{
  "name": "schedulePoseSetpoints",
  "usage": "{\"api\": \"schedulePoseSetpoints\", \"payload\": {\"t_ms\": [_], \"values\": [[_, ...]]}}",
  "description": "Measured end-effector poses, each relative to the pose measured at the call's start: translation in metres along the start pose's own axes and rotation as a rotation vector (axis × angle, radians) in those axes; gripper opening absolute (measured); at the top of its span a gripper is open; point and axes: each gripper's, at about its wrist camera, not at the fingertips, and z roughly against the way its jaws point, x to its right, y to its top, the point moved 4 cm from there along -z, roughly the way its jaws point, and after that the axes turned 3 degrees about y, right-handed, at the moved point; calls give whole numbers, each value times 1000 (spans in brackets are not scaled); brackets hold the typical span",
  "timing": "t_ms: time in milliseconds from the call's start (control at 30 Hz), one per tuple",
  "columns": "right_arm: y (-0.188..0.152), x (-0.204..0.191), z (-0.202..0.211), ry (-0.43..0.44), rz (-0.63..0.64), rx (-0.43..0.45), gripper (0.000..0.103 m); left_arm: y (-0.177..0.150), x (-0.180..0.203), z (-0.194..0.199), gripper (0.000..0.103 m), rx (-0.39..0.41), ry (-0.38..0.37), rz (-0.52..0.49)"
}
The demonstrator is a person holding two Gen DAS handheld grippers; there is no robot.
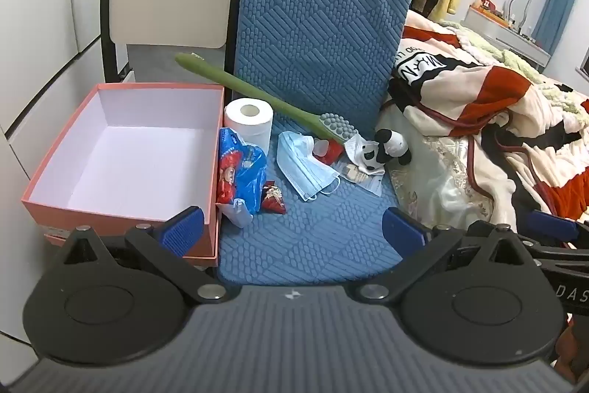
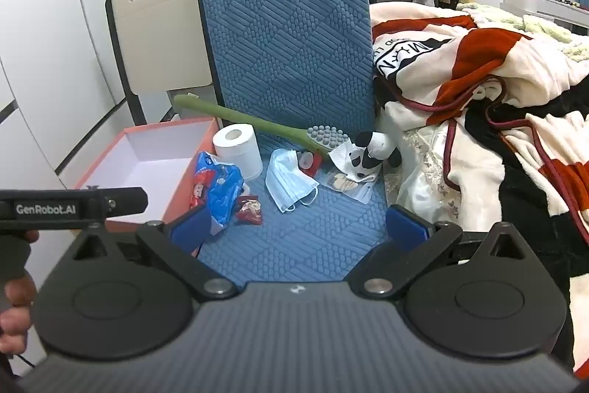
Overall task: Organize soft objects
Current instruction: 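Move both tools toward the items on the blue chair seat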
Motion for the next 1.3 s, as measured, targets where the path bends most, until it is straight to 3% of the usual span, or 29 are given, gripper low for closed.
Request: {"api": "schedulePoseSetpoints", "payload": {"t_ms": [333,867,1300], "values": [[-5,-3,1,-5,18,-2,103,-3,-12,0,103,-5,-12,42],[-8,-1,0,6,16,19,103,-2,-9,-2,103,-17,-18,0],[-22,13,-9,13,-11,44,103,-22,-6,-33,103,-79,-32,-20]]}}
